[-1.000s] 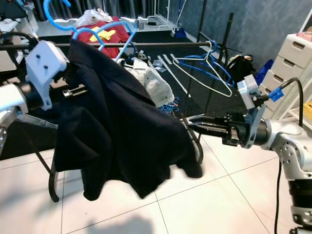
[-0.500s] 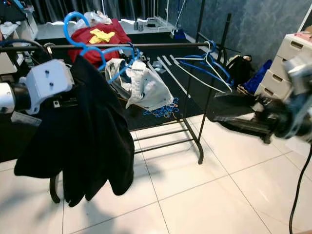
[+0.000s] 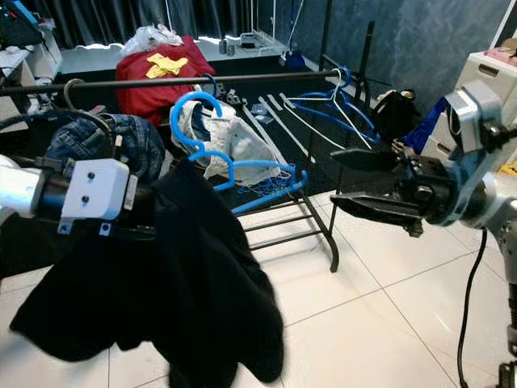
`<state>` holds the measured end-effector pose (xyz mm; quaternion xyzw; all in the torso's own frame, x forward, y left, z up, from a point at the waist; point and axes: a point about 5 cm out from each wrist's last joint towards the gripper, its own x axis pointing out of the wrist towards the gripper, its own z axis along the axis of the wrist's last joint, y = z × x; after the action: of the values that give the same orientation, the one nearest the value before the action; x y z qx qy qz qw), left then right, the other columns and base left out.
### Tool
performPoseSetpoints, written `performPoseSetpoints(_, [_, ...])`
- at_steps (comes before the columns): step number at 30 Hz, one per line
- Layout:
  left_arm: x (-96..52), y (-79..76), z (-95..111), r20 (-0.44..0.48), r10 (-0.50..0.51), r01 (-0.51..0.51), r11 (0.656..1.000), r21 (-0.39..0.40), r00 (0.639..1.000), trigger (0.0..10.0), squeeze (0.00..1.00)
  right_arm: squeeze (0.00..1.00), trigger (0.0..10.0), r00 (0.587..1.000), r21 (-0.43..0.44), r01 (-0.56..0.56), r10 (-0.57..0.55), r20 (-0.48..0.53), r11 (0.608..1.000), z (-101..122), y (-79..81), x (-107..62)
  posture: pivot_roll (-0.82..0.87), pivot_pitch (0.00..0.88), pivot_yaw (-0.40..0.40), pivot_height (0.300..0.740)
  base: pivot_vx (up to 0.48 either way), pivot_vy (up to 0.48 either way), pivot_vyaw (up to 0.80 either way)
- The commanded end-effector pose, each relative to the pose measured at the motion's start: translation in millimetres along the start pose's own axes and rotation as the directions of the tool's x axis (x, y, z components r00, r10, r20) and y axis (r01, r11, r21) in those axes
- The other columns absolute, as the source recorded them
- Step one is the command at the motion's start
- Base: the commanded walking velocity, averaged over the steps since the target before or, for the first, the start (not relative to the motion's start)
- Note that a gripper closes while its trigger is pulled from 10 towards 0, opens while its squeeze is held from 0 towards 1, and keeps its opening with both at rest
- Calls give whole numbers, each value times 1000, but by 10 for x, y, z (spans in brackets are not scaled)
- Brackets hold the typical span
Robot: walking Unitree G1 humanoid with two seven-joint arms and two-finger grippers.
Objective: Hang hanger
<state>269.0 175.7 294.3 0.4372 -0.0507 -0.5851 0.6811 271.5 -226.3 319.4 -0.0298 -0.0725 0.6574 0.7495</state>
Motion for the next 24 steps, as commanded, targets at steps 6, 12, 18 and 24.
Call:
performPoseSetpoints(6, [38, 30, 259, 86, -102, 99, 994, 47, 991, 10000, 0, 0, 10000, 988, -31, -103, 98, -115, 994, 19, -43, 106, -197, 0, -1, 740, 0, 0, 0])
performPoseSetpoints(12, [76, -23, 345, 131, -183, 173, 981, 85, 974, 10000, 0, 0, 10000, 977, -35, -137, 130, -169, 990, -34, -77, 173, -185, 0, -1, 740, 0, 0, 0])
performPoseSetpoints(18, [76, -48, 422, 164, -221, 204, 972, 114, 961, 10000, 0, 0, 10000, 972, -38, -148, 138, -193, 988, -85, -109, 221, -186, 0, 1, 740, 0, 0, 0])
performPoseSetpoints(24, [129, -69, 537, 216, -251, 220, 963, 158, 944, 10000, 0, 0, 10000, 962, -44, -188, 175, -207, 981, -138, -157, 325, -189, 0, -1, 740, 0, 0, 0])
